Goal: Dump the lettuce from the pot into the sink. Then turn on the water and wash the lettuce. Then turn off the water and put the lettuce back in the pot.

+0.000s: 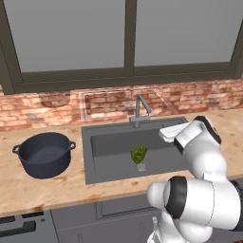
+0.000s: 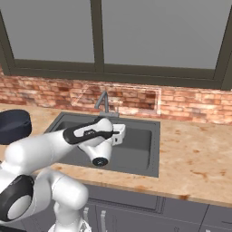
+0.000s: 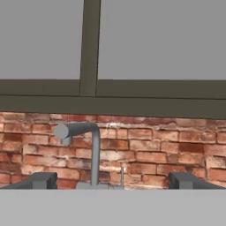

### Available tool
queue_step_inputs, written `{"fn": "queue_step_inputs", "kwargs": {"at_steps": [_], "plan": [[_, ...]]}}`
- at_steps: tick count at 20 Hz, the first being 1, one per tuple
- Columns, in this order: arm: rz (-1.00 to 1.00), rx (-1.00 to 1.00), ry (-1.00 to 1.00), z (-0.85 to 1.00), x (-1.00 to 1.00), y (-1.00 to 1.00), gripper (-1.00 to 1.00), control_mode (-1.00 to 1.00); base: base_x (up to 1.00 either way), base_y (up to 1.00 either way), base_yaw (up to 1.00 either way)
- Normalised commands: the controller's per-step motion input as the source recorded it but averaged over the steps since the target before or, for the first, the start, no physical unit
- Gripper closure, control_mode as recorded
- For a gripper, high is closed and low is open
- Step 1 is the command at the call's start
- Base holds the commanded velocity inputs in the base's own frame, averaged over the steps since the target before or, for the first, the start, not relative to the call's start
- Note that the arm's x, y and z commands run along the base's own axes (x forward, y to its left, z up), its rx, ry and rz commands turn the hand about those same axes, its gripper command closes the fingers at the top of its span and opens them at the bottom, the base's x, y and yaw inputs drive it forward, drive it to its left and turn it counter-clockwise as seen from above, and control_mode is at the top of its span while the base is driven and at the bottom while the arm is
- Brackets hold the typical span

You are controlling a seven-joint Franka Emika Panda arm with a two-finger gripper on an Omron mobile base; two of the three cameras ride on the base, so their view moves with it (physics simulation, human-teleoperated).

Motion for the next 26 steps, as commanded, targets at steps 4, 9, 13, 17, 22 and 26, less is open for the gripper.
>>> {"fn": "queue_step_inputs", "kwargs": {"at_steps": [4,9,13,17,22,26], "plan": [[0.02,0.00,0.00,-0.05,0.17,0.00,-1.00,-1.00,0.00,0.00,0.00],[0.06,0.00,0.00,-0.07,0.28,0.00,-1.00,-1.00,0.00,0.00,0.00],[0.10,0.00,0.07,-0.20,0.24,0.00,-1.00,-1.00,0.00,0.00,0.00],[0.06,0.00,0.01,-0.18,0.26,0.00,-1.00,-1.00,0.00,0.00,0.00],[0.06,0.00,0.00,-0.10,0.26,0.00,-1.00,-1.00,0.00,0.00,0.00],[0.04,0.00,-0.01,-0.01,0.26,0.00,-1.00,-1.00,0.00,0.00,0.00]]}}
